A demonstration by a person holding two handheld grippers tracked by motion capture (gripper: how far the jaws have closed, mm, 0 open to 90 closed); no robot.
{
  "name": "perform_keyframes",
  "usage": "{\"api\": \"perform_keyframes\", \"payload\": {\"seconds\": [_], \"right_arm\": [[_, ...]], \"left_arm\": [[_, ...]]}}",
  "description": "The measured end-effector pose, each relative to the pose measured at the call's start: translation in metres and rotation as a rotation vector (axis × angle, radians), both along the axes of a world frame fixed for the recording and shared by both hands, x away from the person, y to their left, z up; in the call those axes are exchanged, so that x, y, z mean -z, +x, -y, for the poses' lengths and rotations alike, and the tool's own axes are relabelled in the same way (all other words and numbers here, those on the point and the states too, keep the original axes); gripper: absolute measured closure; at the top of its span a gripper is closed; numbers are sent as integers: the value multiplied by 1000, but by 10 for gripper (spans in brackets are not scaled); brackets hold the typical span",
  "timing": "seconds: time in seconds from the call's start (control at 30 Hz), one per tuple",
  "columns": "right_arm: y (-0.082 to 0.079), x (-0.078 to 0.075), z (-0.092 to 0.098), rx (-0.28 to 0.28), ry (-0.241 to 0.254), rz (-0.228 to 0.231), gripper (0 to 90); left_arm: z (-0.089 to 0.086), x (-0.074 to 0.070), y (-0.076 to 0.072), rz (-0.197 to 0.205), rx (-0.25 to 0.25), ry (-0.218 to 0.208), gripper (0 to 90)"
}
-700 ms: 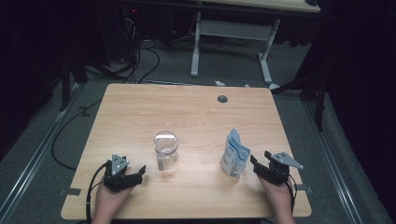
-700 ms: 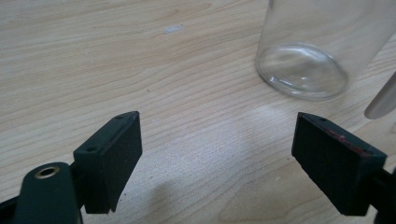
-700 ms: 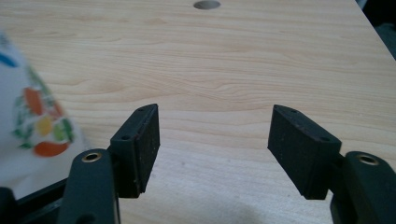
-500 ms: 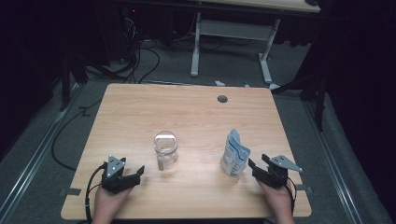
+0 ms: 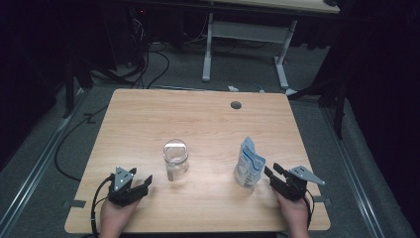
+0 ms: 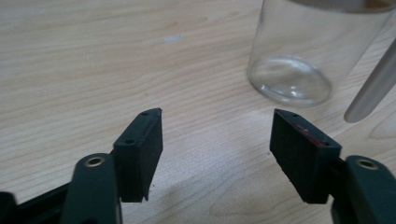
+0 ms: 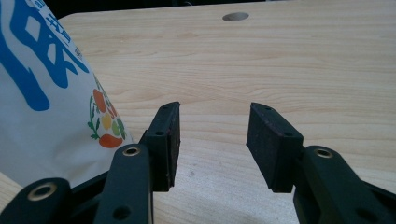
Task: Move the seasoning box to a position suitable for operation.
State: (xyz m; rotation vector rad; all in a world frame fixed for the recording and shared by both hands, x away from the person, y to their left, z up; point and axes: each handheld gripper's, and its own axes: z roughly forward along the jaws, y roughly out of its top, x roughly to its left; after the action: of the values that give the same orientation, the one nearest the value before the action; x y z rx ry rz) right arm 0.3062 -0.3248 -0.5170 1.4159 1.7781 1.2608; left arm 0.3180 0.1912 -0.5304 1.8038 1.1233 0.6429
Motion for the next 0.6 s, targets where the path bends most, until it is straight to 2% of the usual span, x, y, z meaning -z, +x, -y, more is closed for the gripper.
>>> {"api": "perform_keyframes", "payload": {"seconds": [0.03,0.07,0.1,0.13,0.17,0.2,0.23,0.27,0.3,0.33,0.4,0.43,0.5,0.53,0.57,0.6], "right_arm": [[-1,0,-1,2,-7,-3,532],[-1,0,-1,3,-4,-16,529],[-1,0,-1,3,-4,-16,529],[-1,0,-2,-3,1,-37,543],[-2,-1,-3,-23,-17,-43,559],[-2,-1,-3,-23,-17,-43,559],[-4,-3,-5,-16,-41,-37,549],[-4,-3,-5,-16,-41,-37,549],[-6,-4,-5,-4,-49,-33,549],[-9,-6,-7,9,-67,-13,546],[-10,-6,-8,6,-68,-16,540],[-10,-4,-9,-1,-73,-20,531],[-10,-4,-10,-5,-76,-25,530],[-10,-3,-10,-11,-77,-31,536],[-10,-2,-11,-22,-70,-32,570],[-10,-2,-11,-22,-70,-32,570]], "left_arm": [[-2,-1,-2,25,10,-21,402],[-2,-1,-2,25,10,-21,402],[-2,-3,-2,25,12,-36,402],[-3,-4,-1,21,23,-54,402],[-2,-7,-1,16,44,-70,428],[-2,-7,-1,16,44,-70,440],[5,-5,0,-35,42,-65,470],[5,-5,0,-35,42,-65,493],[9,-4,1,-55,37,-38,493],[15,-3,2,-69,20,-9,544],[21,-3,2,-58,15,-20,556],[28,-4,4,-48,16,-17,596],[33,-3,5,-42,21,-8,615],[37,-3,7,-42,24,-1,677],[41,-2,8,-46,37,-9,779],[44,-2,9,-49,44,-14,779]]}}
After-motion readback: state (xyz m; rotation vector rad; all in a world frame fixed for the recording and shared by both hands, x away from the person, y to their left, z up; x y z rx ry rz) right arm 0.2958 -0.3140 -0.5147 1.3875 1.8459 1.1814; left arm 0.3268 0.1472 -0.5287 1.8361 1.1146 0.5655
